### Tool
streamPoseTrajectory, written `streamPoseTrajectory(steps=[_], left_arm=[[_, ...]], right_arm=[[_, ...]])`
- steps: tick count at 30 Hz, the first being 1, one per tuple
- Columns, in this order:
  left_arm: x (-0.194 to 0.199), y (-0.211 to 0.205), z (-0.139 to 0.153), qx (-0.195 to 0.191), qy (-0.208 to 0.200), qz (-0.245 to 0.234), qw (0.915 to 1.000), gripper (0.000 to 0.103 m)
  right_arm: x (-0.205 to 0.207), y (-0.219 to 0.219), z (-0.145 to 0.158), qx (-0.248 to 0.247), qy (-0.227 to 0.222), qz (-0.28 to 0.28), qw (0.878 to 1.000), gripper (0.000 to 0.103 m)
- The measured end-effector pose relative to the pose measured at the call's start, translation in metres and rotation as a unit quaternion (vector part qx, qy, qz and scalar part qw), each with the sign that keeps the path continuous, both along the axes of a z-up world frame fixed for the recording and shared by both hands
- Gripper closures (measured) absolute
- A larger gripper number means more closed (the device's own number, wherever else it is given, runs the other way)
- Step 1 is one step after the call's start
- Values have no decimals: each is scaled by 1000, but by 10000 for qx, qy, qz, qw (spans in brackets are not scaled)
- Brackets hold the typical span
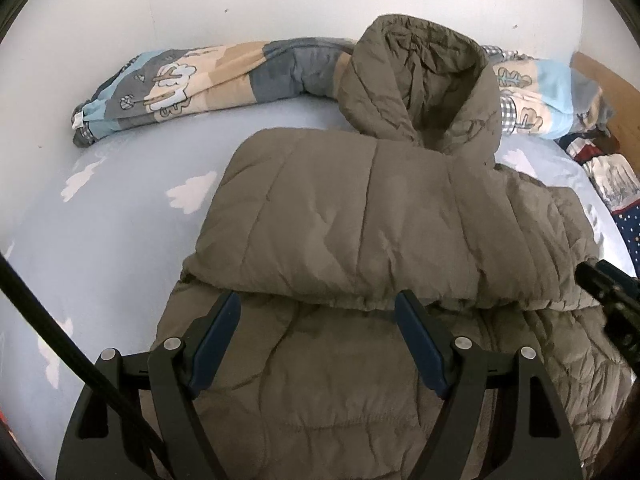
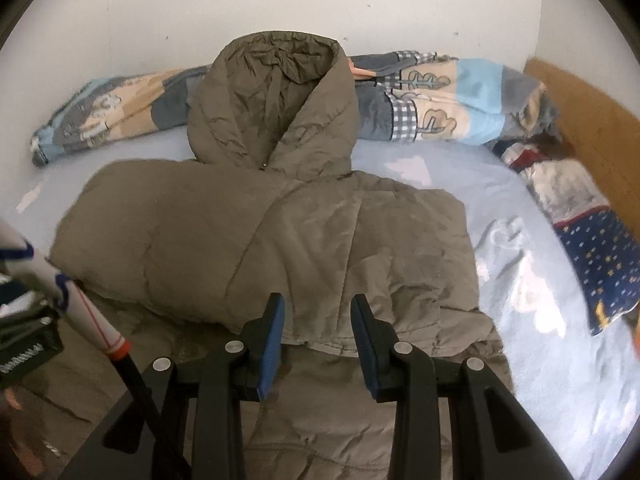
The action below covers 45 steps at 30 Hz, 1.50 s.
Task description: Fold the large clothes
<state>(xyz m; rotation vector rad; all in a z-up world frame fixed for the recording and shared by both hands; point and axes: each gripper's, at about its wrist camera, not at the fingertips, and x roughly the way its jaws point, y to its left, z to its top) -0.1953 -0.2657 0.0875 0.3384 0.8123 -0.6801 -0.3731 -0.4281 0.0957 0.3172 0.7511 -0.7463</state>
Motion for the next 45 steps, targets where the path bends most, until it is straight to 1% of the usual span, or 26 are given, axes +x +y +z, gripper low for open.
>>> streamPoseTrajectory(steps=[3, 6, 11, 13, 17, 18, 20, 21, 24, 25, 26, 29, 31, 35, 39, 43, 44, 45], left_arm=[[2, -1, 2, -40, 15, 29, 10000, 24], [4, 0, 3, -68, 29, 51, 10000, 24], [6, 3, 4, -90, 91, 82, 9999, 24], [9, 5, 5, -129, 143, 116, 9997, 24], [13, 8, 7, -206, 174, 177, 9995, 24], [14, 9, 7, -207, 169, 189, 9995, 24], [17, 9, 5, -193, 188, 200, 9994, 24], [18, 9, 4, -182, 198, 203, 9994, 24], [19, 10, 1, -127, 200, 175, 9996, 24], [20, 9, 1, -110, 196, 171, 9996, 24], [20, 10, 1, -97, 188, 164, 9996, 24], [22, 11, 0, -62, 167, 105, 9998, 24], [23, 13, -3, 2, 123, 80, 9999, 24], [27, 12, -7, 23, 271, 52, 9996, 24], [29, 11, -7, -51, 343, 9, 9994, 24], [32, 8, -13, -97, 494, -21, 9987, 24], [32, 7, -15, -80, 521, -37, 9986, 24], [32, 6, -16, -67, 528, -49, 9986, 24]], right_arm=[[-9, -6, 14, 112, -280, -26, 9995, 66], [-18, -11, 27, 192, -433, -22, 9989, 66], [-32, -23, 53, 609, -758, 256, 9949, 66], [-32, -34, 69, 760, -881, 309, 9927, 66], [-17, -59, 112, 661, -951, 387, 9925, 66], [-7, -69, 127, 653, -962, 448, 9922, 65], [6, -84, 145, 569, -984, 442, 9925, 65], [20, -96, 155, 537, -964, 457, 9928, 65], [54, -128, 170, 437, -893, 427, 9941, 63], [66, -138, 172, 433, -840, 467, 9944, 59], [77, -149, 172, 443, -779, 492, 9948, 56], [111, -183, 167, 417, -770, 379, 9954, 55], [133, -201, 159, 539, -680, 402, 9954, 55], [177, -239, 140, 400, -293, 281, 9984, 55], [205, -270, 114, 503, -202, 43, 9985, 55], [226, -286, 91, 288, 16, -226, 9993, 55], [229, -286, 86, 202, 28, -279, 9994, 76], [231, -286, 81, 156, 147, -307, 9993, 98]])
